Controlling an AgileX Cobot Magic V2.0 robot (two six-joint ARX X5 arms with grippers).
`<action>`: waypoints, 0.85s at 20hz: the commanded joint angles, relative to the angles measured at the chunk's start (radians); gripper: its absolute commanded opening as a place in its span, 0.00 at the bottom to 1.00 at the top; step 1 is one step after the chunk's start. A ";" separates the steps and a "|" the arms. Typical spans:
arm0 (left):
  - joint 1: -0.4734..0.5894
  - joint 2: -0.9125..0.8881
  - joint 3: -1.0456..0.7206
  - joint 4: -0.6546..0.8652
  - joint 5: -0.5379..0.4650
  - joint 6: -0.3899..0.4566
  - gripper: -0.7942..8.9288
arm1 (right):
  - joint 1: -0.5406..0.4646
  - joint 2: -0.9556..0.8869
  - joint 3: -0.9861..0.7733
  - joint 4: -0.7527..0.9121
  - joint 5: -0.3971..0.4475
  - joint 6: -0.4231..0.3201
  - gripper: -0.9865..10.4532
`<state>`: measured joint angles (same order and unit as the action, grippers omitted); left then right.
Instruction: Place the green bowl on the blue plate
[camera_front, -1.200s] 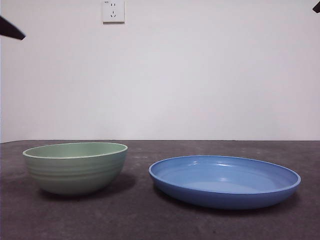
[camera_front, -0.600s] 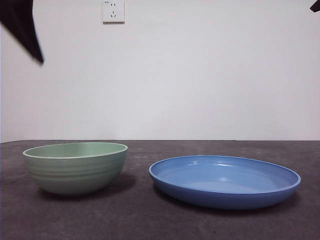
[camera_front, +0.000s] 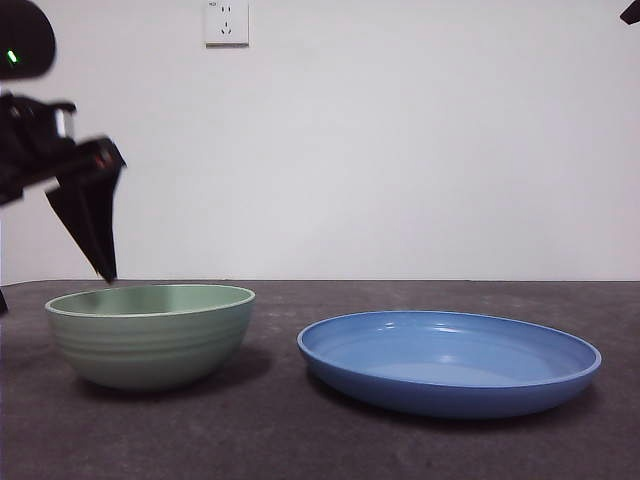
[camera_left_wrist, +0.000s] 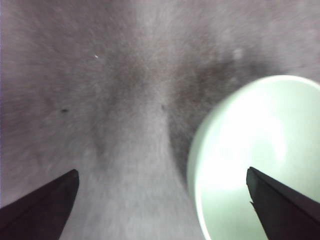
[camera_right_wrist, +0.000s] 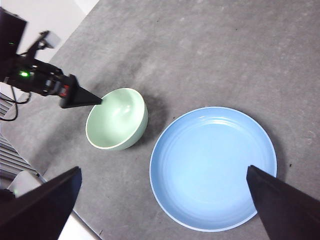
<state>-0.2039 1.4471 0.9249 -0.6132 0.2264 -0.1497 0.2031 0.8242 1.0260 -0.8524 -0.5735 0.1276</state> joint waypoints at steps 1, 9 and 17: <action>-0.005 0.066 0.018 0.041 -0.003 -0.035 0.71 | 0.005 0.004 0.020 0.006 -0.003 -0.013 0.61; -0.005 0.167 0.018 0.061 -0.003 -0.052 0.31 | 0.005 0.004 0.020 0.006 -0.002 -0.012 0.61; -0.006 0.167 0.042 0.058 -0.002 -0.053 0.10 | 0.005 0.004 0.020 0.006 -0.003 -0.012 0.61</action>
<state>-0.2081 1.5978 0.9508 -0.5587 0.2375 -0.2005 0.2031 0.8242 1.0260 -0.8528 -0.5735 0.1272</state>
